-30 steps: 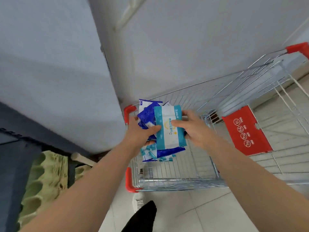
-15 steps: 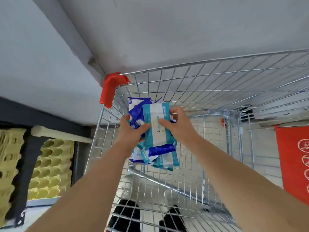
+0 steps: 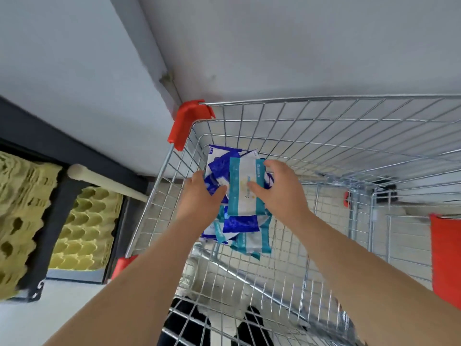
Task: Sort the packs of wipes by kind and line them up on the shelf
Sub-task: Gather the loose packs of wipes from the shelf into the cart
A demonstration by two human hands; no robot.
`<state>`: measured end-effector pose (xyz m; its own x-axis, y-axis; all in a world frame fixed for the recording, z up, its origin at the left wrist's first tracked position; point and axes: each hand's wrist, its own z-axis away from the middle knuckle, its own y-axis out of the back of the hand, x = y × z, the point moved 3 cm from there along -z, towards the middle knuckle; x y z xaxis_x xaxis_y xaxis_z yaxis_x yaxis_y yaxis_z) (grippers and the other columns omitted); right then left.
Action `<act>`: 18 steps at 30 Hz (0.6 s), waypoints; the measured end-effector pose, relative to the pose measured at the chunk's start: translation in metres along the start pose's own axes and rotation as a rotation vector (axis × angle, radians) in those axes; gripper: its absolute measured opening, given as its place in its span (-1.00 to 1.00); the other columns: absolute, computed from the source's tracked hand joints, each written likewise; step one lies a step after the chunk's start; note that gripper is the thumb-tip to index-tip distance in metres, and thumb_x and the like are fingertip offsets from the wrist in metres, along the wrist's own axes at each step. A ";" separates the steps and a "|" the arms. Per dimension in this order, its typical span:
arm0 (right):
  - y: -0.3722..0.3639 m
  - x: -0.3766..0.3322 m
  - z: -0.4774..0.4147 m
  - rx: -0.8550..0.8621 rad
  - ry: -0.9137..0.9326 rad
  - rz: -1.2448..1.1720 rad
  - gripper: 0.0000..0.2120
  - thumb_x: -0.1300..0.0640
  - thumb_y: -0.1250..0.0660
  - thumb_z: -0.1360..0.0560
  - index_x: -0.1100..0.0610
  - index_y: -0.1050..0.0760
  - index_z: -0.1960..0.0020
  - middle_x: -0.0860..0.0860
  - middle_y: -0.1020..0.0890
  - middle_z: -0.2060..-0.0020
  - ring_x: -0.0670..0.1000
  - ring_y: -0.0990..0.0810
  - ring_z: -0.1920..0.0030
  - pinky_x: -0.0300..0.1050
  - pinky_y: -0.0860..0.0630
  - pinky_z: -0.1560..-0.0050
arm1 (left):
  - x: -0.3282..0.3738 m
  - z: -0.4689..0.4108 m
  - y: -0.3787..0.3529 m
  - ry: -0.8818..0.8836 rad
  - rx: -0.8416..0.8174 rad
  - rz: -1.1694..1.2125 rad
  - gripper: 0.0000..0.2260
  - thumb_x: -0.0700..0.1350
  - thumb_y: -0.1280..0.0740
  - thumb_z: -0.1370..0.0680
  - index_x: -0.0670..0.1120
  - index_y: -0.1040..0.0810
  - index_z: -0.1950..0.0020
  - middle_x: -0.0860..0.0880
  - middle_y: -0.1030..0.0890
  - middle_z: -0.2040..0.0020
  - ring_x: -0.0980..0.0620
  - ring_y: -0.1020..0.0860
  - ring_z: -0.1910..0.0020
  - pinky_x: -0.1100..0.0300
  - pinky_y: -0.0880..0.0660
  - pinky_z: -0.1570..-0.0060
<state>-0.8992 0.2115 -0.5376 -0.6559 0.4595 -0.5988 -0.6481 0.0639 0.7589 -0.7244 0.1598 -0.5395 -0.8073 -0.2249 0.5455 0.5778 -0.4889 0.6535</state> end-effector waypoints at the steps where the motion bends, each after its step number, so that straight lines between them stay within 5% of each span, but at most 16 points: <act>1: 0.010 -0.013 0.005 -0.009 0.051 0.042 -0.54 -0.12 -0.41 -0.40 0.06 -0.46 -0.21 -0.05 -0.55 -0.05 -0.01 -0.49 -0.07 -0.06 -0.47 -0.06 | 0.006 0.012 0.011 -0.031 0.014 -0.049 -0.58 0.07 -0.32 -0.55 -0.06 -0.36 -0.35 -0.04 -0.48 -0.21 -0.01 -0.51 -0.08 0.10 -0.47 0.01; 8: 0.100 -0.144 0.070 0.010 0.480 0.305 -0.54 -0.09 -0.34 -0.49 0.12 -0.48 -0.31 0.02 -0.56 -0.24 0.08 -0.49 -0.24 -0.06 -0.34 -0.30 | 0.053 0.130 0.139 -0.257 0.225 -0.367 -0.61 0.11 -0.18 -0.60 0.04 -0.40 -0.40 0.03 -0.47 -0.35 -0.02 -0.45 -0.28 0.02 -0.40 -0.28; 14: 0.164 -0.285 0.141 0.075 0.754 0.297 -0.55 -0.07 -0.35 -0.50 0.15 -0.49 -0.30 0.03 -0.57 -0.24 0.05 -0.50 -0.26 -0.17 -0.24 -0.31 | 0.065 0.239 0.277 -0.348 0.509 -0.380 -0.61 0.10 -0.21 -0.60 0.02 -0.43 -0.39 0.06 -0.51 -0.32 -0.02 -0.48 -0.26 0.06 -0.35 -0.28; 18: 0.182 -0.378 0.187 0.143 0.876 0.210 -0.58 0.00 -0.39 -0.46 0.19 -0.53 -0.24 0.06 -0.62 -0.16 0.07 -0.57 -0.17 -0.14 -0.38 -0.23 | 0.049 0.304 0.365 -0.362 0.701 -0.354 -0.63 0.10 -0.22 -0.59 0.03 -0.47 -0.37 0.06 -0.53 -0.29 -0.01 -0.49 -0.24 0.09 -0.35 -0.25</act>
<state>-0.6970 0.2156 -0.1254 -0.8522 -0.3595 -0.3803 -0.4660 0.1906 0.8640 -0.5173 0.2263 -0.1150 -0.9349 0.1828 0.3042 0.3360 0.1798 0.9246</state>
